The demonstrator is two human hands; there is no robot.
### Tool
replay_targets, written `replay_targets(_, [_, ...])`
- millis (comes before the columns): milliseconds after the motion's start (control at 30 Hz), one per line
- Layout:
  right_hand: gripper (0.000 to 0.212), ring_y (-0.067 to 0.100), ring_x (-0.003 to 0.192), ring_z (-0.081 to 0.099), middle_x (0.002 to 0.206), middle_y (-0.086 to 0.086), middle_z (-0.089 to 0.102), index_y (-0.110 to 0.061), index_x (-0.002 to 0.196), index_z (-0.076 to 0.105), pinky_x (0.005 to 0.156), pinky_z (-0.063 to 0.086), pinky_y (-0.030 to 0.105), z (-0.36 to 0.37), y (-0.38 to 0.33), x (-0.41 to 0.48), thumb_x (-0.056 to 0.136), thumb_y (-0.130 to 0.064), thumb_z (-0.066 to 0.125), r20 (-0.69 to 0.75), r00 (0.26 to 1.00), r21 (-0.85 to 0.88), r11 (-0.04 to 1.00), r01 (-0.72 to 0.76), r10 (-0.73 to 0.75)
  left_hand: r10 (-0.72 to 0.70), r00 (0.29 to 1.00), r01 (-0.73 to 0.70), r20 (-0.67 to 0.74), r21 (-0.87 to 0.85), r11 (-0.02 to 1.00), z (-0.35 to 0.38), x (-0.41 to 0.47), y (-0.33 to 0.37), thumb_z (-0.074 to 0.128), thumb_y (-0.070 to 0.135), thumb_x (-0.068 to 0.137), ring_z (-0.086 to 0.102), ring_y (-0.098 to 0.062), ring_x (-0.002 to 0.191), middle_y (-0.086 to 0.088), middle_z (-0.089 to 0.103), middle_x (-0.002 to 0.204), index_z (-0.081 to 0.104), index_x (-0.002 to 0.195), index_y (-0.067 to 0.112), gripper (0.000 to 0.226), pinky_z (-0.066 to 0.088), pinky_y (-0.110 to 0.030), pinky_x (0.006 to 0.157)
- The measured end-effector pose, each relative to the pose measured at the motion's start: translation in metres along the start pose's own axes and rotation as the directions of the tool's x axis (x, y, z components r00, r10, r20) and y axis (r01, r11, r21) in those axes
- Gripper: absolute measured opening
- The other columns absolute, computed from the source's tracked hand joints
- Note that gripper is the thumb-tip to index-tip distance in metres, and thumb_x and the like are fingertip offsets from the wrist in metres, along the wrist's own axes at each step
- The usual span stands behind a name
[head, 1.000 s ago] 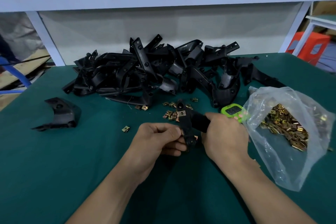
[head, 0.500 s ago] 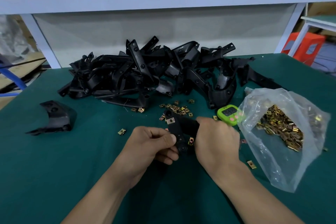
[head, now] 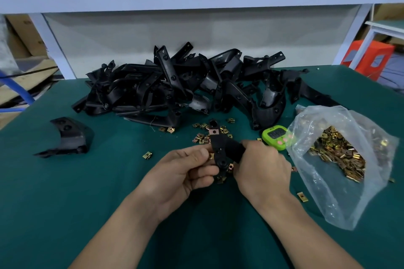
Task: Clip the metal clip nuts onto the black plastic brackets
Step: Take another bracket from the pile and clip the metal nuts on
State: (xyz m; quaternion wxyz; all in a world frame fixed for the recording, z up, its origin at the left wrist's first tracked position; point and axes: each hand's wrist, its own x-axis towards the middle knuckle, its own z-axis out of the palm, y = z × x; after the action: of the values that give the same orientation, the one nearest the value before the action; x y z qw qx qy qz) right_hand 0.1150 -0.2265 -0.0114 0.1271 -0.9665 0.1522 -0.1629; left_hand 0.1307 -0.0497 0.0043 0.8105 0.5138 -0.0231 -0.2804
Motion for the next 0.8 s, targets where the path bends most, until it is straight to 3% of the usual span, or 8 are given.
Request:
replay_targets(133, [0.024, 0.022, 0.054, 0.04, 0.056, -0.011, 0.042, -0.03, 0.074, 0.048, 0.051, 0.027, 0.032, -0.001, 0.0, 0.0, 0.079, -0.014, 0.065, 0.01, 1.0, 0.002, 1.0, 0.011, -0.011, 0.043, 0.995, -0.041, -0.086, 0.029, 0.999, -0.002, 0.002, -0.003, 0.077, 0.028, 0.071, 0.069, -0.008, 0.061, -0.004, 0.073, 0.075, 0.084, 0.082, 0.017, 0.017, 0.056, -0.02, 0.055])
replay_targets(267, [0.023, 0.024, 0.056, 0.042, 0.055, -0.01, 0.039, -0.029, 0.076, 0.048, 0.053, 0.027, 0.032, -0.002, 0.0, 0.0, 0.08, -0.015, 0.065, 0.005, 1.0, -0.03, 0.999, 0.03, -0.03, 0.096, 0.99, -0.091, -0.106, 0.052, 0.994, -0.001, 0.001, -0.004, 0.082, 0.031, 0.066, 0.067, -0.008, 0.061, -0.003, 0.073, 0.076, 0.082, 0.078, 0.019, 0.017, 0.055, -0.02, 0.056])
replay_targets(400, [0.027, 0.023, 0.052, 0.037, 0.053, -0.009, 0.036, -0.027, 0.072, 0.042, 0.047, 0.016, 0.029, -0.002, -0.001, -0.001, 0.078, -0.013, 0.064, -0.019, 0.998, -0.068, 0.995, 0.066, -0.068, 0.155, 0.968, -0.142, -0.196, 0.078, 0.987, 0.005, -0.001, -0.005, 0.081, 0.028, 0.065, 0.066, -0.011, 0.059, -0.005, 0.071, 0.073, 0.08, 0.071, 0.018, 0.012, 0.055, -0.021, 0.055])
replay_targets(500, [0.033, 0.019, 0.047, 0.031, 0.052, -0.01, 0.033, -0.027, 0.067, 0.035, 0.046, 0.013, 0.028, -0.001, 0.0, -0.002, 0.076, -0.011, 0.063, -0.026, 0.996, -0.087, 0.993, 0.085, -0.088, 0.218, 0.931, -0.196, -0.293, 0.103, 0.975, 0.012, -0.002, -0.007, 0.079, 0.018, 0.075, 0.066, -0.013, 0.057, -0.009, 0.071, 0.071, 0.078, 0.068, 0.015, 0.007, 0.056, -0.022, 0.054])
replay_targets(567, [0.035, 0.016, 0.045, 0.026, 0.052, -0.009, 0.031, -0.027, 0.066, 0.033, 0.046, 0.013, 0.028, 0.0, 0.0, -0.001, 0.075, -0.01, 0.062, -0.023, 0.996, -0.117, 0.99, 0.082, -0.086, 0.26, 0.903, -0.217, -0.341, 0.16, 0.963, 0.016, -0.003, -0.01, 0.075, 0.008, 0.086, 0.067, -0.014, 0.057, -0.011, 0.073, 0.071, 0.077, 0.066, 0.015, 0.021, 0.056, -0.023, 0.053])
replay_targets(633, [0.029, 0.019, 0.046, 0.03, 0.053, -0.008, 0.034, -0.027, 0.069, 0.038, 0.046, 0.012, 0.028, 0.0, 0.001, 0.0, 0.076, -0.01, 0.06, -0.012, 0.996, -0.155, 0.985, 0.08, -0.083, 0.306, 0.88, -0.232, -0.362, 0.236, 0.944, 0.019, -0.004, -0.012, 0.074, 0.008, 0.089, 0.069, -0.017, 0.058, -0.011, 0.074, 0.07, 0.076, 0.07, 0.015, 0.021, 0.055, -0.023, 0.054])
replay_targets(700, [0.024, 0.023, 0.051, 0.039, 0.058, -0.007, 0.048, -0.027, 0.073, 0.042, 0.046, 0.013, 0.028, -0.002, 0.001, 0.001, 0.076, -0.011, 0.06, 0.002, 0.996, -0.191, 0.977, 0.092, -0.094, 0.367, 0.854, -0.267, -0.37, 0.294, 0.918, 0.022, -0.005, -0.014, 0.075, 0.008, 0.088, 0.07, -0.019, 0.059, -0.011, 0.075, 0.071, 0.073, 0.086, 0.015, 0.007, 0.055, -0.024, 0.054])
replay_targets(800, [0.025, 0.024, 0.053, 0.04, 0.063, -0.006, 0.056, -0.026, 0.073, 0.041, 0.047, 0.009, 0.028, -0.008, -0.002, 0.002, 0.074, -0.011, 0.061, 0.004, 0.993, -0.252, 0.961, 0.116, -0.119, 0.436, 0.823, -0.297, -0.364, 0.379, 0.877, 0.022, -0.005, -0.016, 0.075, 0.01, 0.089, 0.072, -0.02, 0.059, -0.011, 0.076, 0.071, 0.064, 0.103, 0.02, 0.02, 0.056, -0.026, 0.055])
